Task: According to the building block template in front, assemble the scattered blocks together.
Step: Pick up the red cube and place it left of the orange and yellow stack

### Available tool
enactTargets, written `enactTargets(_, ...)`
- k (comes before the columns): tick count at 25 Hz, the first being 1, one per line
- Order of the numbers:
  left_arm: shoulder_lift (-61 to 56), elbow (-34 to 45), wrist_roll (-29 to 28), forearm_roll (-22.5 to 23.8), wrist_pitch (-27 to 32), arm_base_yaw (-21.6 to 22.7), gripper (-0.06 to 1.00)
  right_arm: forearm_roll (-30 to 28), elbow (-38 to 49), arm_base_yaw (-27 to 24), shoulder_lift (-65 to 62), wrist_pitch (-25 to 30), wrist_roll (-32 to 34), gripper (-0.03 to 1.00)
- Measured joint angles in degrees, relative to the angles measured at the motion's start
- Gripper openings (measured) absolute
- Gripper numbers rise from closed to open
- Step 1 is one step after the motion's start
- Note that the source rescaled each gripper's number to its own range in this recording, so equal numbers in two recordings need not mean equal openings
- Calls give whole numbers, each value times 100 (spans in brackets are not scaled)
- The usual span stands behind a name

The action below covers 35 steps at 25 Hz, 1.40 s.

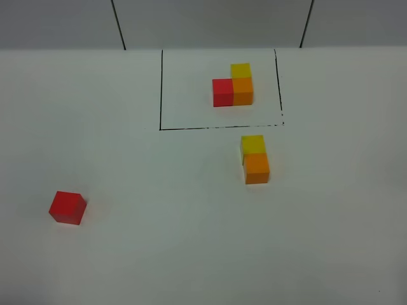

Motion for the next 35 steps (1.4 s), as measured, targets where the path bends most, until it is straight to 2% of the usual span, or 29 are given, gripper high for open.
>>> enactTargets(7,0,0,0,0,0,0,65,0,0,0,0,0,-6,87)
enactTargets(17,0,0,0,0,0,0,65,0,7,0,0,0,-6,64)
enactTargets(35,0,0,5,0,0,0,65,0,7,0,0,0,-6,62)
